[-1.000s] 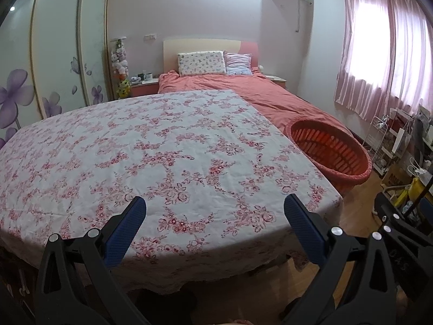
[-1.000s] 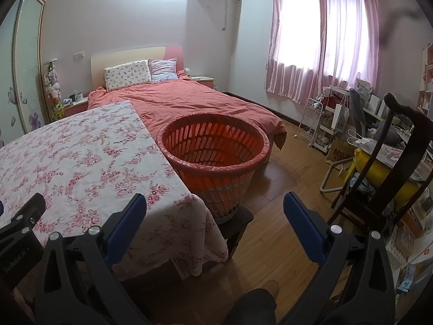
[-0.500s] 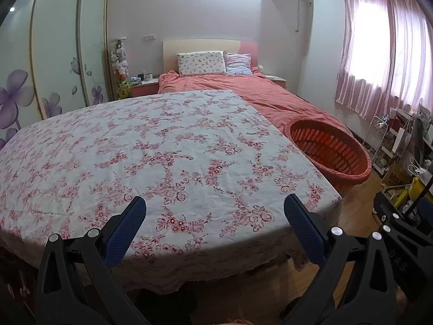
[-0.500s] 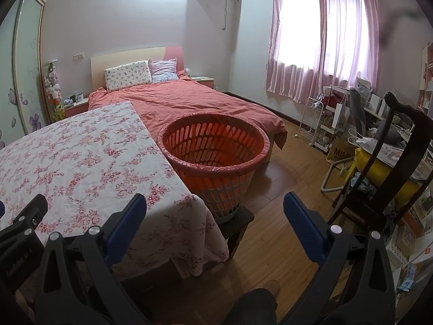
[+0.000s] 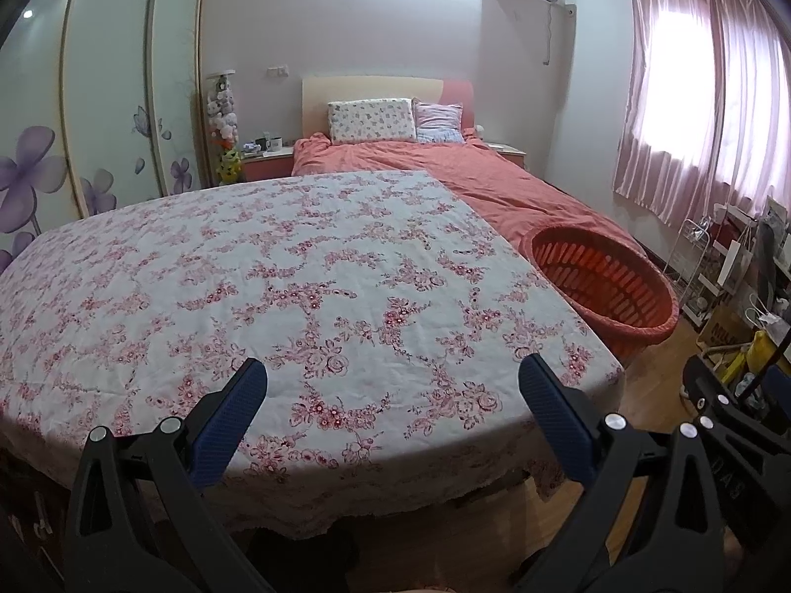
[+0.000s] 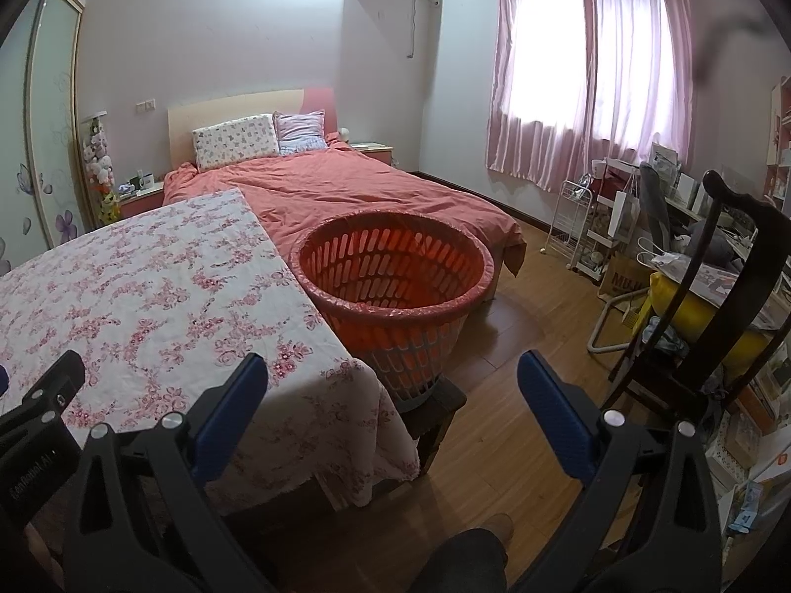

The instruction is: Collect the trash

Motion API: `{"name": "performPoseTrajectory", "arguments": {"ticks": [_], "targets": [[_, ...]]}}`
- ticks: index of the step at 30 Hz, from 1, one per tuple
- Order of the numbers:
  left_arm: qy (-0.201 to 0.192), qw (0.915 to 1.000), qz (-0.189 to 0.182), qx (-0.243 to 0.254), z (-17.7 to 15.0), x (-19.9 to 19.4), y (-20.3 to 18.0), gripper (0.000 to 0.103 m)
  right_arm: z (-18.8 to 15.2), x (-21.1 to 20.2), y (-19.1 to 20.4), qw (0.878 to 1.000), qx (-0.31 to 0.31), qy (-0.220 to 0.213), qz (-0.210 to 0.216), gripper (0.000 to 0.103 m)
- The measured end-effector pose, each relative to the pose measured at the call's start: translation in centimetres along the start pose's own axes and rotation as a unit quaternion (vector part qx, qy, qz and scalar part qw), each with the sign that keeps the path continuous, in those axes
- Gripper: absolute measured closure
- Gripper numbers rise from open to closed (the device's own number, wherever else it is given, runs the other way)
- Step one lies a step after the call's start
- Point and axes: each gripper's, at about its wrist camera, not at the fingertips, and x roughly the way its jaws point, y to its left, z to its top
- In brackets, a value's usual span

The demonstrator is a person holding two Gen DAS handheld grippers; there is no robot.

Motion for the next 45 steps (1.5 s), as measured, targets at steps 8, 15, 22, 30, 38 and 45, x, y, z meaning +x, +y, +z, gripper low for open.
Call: {"name": "performPoseTrajectory", "arguments": {"ticks": [8, 15, 22, 30, 38, 45], "targets": [[0.002, 1.0000, 0.001, -0.002, 0.07, 0.00, 0.18, 0.003, 0.16, -0.03, 0.25, 1.000, 0.000, 0.000, 0.001, 0.004], [0.002, 1.0000, 0.001, -0.002, 0.09, -0.04, 0.22, 0.003, 0.24, -0.05, 0.27, 1.000, 0.001, -0.001, 0.001, 0.004], [0.001, 1.0000, 0.001, -0.002, 0.12, -0.05, 0.22, 0.003, 0.35, 0.04, 0.36, 1.000, 0.001, -0.002, 0.002, 0.004], [0.001, 1.0000, 0.001, -0.002, 0.18, -0.04, 0.25, 0.003, 0.34, 0.02, 0.35, 1.000, 0.001, -0.002, 0.002, 0.004], [0.001, 1.0000, 0.000, -0.002, 0.15, -0.06, 0.24, 0.003, 0.38, 0.03, 0.45, 1.000, 0.002, -0.002, 0.002, 0.004], [0.001, 1.0000, 0.001, -0.002, 0.13, -0.05, 0.22, 0.003, 0.31, 0.00, 0.33, 1.000, 0.002, -0.002, 0.003, 0.004]]}}
